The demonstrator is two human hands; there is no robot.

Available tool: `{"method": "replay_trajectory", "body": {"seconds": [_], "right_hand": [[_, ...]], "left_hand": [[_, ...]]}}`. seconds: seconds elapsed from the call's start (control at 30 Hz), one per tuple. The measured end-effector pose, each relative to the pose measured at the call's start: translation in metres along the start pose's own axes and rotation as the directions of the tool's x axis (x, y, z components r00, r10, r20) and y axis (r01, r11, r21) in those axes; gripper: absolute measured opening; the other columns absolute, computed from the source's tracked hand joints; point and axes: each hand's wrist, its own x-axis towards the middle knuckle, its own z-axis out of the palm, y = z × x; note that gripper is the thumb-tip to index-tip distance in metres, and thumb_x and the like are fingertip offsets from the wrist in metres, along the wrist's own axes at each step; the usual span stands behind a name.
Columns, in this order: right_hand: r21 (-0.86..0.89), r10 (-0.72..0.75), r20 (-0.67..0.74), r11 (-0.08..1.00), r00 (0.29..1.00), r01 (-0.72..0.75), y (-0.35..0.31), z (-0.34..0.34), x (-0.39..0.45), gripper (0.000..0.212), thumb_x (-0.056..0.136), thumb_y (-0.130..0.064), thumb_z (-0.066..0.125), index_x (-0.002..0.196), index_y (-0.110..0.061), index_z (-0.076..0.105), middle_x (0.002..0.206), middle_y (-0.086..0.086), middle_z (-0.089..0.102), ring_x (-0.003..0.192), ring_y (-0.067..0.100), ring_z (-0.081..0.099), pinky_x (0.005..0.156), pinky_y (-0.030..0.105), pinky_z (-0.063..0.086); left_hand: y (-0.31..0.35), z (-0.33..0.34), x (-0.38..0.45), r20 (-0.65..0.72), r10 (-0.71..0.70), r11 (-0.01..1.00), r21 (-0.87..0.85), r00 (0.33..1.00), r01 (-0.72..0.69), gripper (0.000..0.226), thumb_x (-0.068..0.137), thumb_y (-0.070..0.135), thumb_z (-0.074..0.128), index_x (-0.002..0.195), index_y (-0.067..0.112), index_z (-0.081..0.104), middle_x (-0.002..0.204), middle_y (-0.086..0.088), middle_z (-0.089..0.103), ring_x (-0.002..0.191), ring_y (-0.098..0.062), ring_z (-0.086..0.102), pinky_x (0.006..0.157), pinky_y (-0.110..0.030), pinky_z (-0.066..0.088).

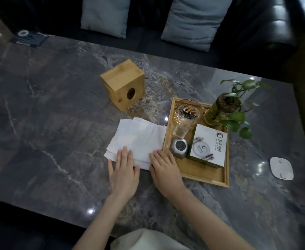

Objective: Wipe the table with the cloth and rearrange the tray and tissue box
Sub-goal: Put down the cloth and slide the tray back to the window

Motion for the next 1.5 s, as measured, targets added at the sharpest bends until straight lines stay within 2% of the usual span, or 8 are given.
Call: {"method": "replay_trajectory", "body": {"seconds": [0.1,0.23,0.37,0.53,0.87,1.07,1.23,1.5], "right_hand": [[0.260,0.043,-0.124,0.965,0.991,-0.010,0.015,-0.022,-0.008,0.032,0.092,-0.018,0.043,0.117,-0.009,0.060,0.113,0.006,0.068,0.109,0.023,0.060,0.094,0.036,0.047],[0.494,0.339,-0.231,0.848,0.912,-0.190,0.049,-0.045,-0.037,0.028,0.092,-0.007,0.045,0.117,-0.008,0.058,0.106,0.011,0.066,0.098,0.024,0.060,0.082,0.031,0.047],[0.431,0.557,-0.423,0.817,0.714,-0.383,0.087,-0.037,-0.071,0.021,0.090,-0.006,0.047,0.107,-0.001,0.059,0.093,0.015,0.064,0.085,0.030,0.061,0.069,0.037,0.051],[0.436,0.809,-0.129,0.566,0.574,-0.700,0.115,-0.024,-0.085,0.038,0.093,-0.025,0.048,0.125,-0.006,0.045,0.121,0.013,0.052,0.109,0.029,0.052,0.085,0.040,0.045],[0.358,0.756,-0.017,0.615,0.654,-0.702,0.127,-0.017,-0.086,0.026,0.096,-0.029,0.042,0.107,-0.007,0.050,0.108,0.011,0.053,0.096,0.029,0.057,0.072,0.038,0.046],[0.272,0.705,-0.003,0.683,0.709,-0.678,0.131,-0.024,-0.087,0.020,0.097,-0.023,0.037,0.102,-0.006,0.047,0.106,0.011,0.054,0.096,0.029,0.055,0.073,0.038,0.045],[0.312,0.714,-0.040,0.674,0.699,-0.670,0.134,-0.029,-0.088,0.019,0.097,-0.023,0.036,0.099,-0.007,0.047,0.104,0.010,0.053,0.094,0.029,0.056,0.073,0.039,0.044],[0.709,0.786,0.191,0.305,0.589,-0.636,0.154,-0.031,-0.083,0.023,0.091,-0.027,0.046,0.104,-0.010,0.055,0.096,0.003,0.060,0.090,0.022,0.056,0.077,0.033,0.043]], "left_hand": [[0.019,-0.018,0.002,-0.084,-0.020,0.980,-0.198,0.996,0.003,0.041,0.096,0.028,0.035,0.129,0.009,0.048,0.142,-0.013,0.044,0.132,-0.029,0.038,0.107,-0.043,0.029],[0.051,-0.031,-0.004,-0.076,0.006,0.847,-0.529,0.997,-0.045,0.029,0.095,0.024,0.041,0.081,0.010,0.061,0.078,-0.008,0.066,0.075,-0.025,0.060,0.063,-0.035,0.045],[0.077,-0.018,-0.005,-0.139,0.058,0.896,-0.430,0.989,-0.114,0.025,0.095,0.026,0.041,0.091,0.009,0.058,0.084,-0.001,0.053,0.077,-0.019,0.054,0.062,-0.026,0.038],[0.093,0.002,-0.004,-0.111,0.053,0.950,-0.299,0.992,-0.084,0.027,0.094,0.029,0.042,0.100,0.004,0.051,0.097,-0.014,0.054,0.081,-0.029,0.058,0.061,-0.032,0.041],[0.094,0.004,0.001,-0.120,0.125,0.981,-0.136,0.985,-0.141,0.025,0.093,0.023,0.045,0.104,0.002,0.049,0.101,-0.018,0.060,0.085,-0.039,0.061,0.064,-0.043,0.048],[0.099,-0.001,0.006,-0.064,0.105,0.994,0.013,0.992,-0.104,0.020,0.097,0.018,0.031,0.104,0.005,0.045,0.105,-0.015,0.062,0.092,-0.035,0.061,0.064,-0.035,0.034],[0.105,-0.009,0.000,-0.062,0.045,0.987,-0.153,0.997,-0.054,0.011,0.095,0.018,0.035,0.092,0.008,0.040,0.095,-0.020,0.065,0.081,-0.035,0.058,0.062,-0.035,0.035],[0.116,-0.004,0.008,0.044,-0.118,0.900,-0.417,0.992,0.126,0.047,0.095,0.038,0.030,0.110,0.001,0.055,0.112,-0.026,0.061,0.098,-0.040,0.056,0.084,-0.042,0.044]]}}
